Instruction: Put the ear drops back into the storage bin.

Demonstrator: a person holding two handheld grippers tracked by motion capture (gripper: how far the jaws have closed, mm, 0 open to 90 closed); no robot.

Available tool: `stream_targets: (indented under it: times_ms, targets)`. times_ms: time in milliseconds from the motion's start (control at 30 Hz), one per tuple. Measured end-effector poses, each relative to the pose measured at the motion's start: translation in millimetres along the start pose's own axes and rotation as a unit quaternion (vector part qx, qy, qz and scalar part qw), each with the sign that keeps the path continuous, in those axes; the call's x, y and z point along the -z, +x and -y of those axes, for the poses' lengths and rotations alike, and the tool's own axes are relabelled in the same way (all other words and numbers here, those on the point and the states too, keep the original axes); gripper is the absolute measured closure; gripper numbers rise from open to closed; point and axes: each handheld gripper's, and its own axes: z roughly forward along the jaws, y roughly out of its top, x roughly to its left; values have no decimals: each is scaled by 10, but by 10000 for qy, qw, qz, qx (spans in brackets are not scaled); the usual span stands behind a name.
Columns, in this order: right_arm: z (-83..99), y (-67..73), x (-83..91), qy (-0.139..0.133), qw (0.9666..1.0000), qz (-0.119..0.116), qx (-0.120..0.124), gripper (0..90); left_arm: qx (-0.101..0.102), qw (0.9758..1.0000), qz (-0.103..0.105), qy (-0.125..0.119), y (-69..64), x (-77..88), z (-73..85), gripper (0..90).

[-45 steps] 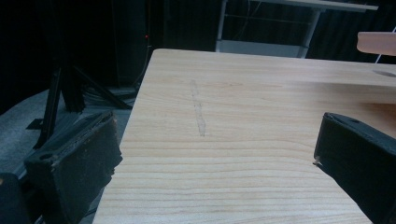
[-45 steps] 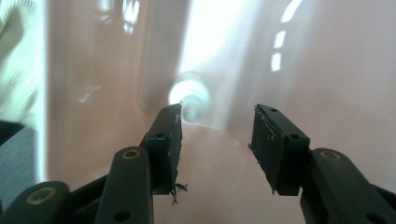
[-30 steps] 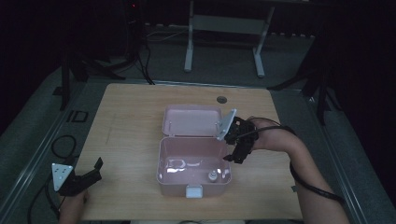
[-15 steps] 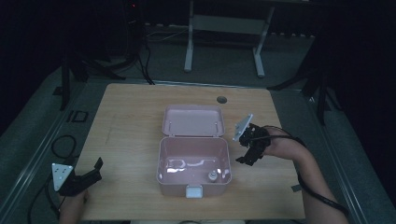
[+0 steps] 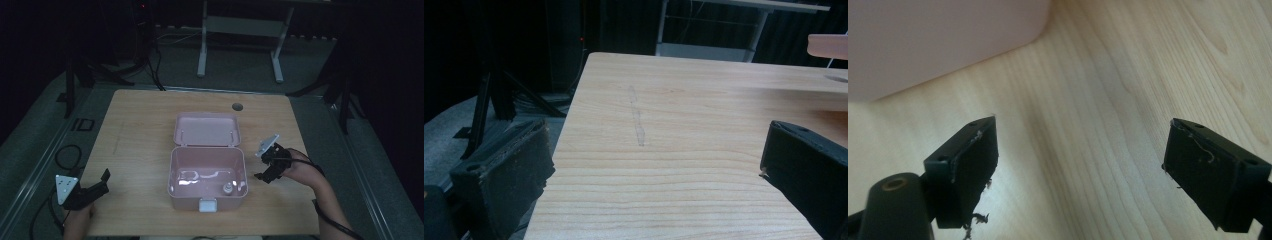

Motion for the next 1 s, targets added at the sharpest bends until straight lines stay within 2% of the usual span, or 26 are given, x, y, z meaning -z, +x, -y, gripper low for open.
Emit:
stream_targets:
  times_ms: [33,67,100,133,233,300,333,400,467,500,533,567,633,700,733,767,800,867,900,933,967,1000]
  targets:
    - [0,0,0,0,10000,0,0,139,0,10000,0,0,0,0,0,5]
    - [54,-19,-45,-130,9998,90,-152,139,0,10000,-2,-2,-1,-1,0,5]
    - [54,-19,-45,-130,9998,90,-152,139,0,10000,-2,-2,-1,-1,0,5]
    - [77,-31,-65,-198,9993,159,-268,139,-3,10000,0,-4,-2,0,0,5]
    - [170,-61,-130,-483,9961,404,-624,139,-2,10000,0,-9,0,2,1,5]
    - [221,-55,-160,-603,9934,561,-798,139,-1,10000,2,-1,0,0,0,5]
    - [221,-55,-160,-603,9934,561,-798,139,-1,10000,2,-1,0,0,0,5]
    - [309,-38,-215,-773,9892,706,-1028,139,-1,10000,5,-1,0,1,0,5]
    - [338,-29,-236,-799,9879,760,-1088,139,2,10000,4,-5,0,1,0,5]
    - [396,-5,-287,-832,9854,891,-1186,137,0,10000,5,-3,0,1,0,5]
    - [396,-5,-287,-832,9854,891,-1186,137,0,10000,5,-3,0,1,0,5]
    - [452,14,-329,-914,9819,992,-1331,136,-1,10000,3,0,0,0,0,5]
    - [502,34,-356,-987,9771,1210,-1446,135,-1,10000,1,-1,0,1,0,5]
    - [557,38,-368,-1124,9707,1358,-1633,135,2,10000,0,-7,0,2,1,5]
    - [557,38,-368,-1124,9707,1358,-1633,135,2,10000,0,-7,0,2,1,5]
    - [587,38,-367,-1199,9661,1456,-1762,135,2,10000,-1,-4,0,2,0,5]
    - [652,33,-358,-1306,9569,1598,-2044,135,-3,10000,-3,-1,-1,0,0,5]
    - [716,33,-355,-1368,9498,1699,-2241,135,-1,10000,-3,-4,-1,1,0,5]
    - [716,33,-355,-1368,9498,1699,-2241,135,-1,10000,-3,-4,-1,1,0,5]
    - [744,39,-357,-1381,9460,1772,-2335,135,-3,10000,-2,-3,-1,1,0,5]
    - [804,42,-359,-1426,9395,1862,-2496,135,-6,10000,-4,-6,-2,1,1,5]
    - [832,43,-363,-1421,9363,1915,-2580,133,-6,10000,-6,-7,-2,1,1,5]
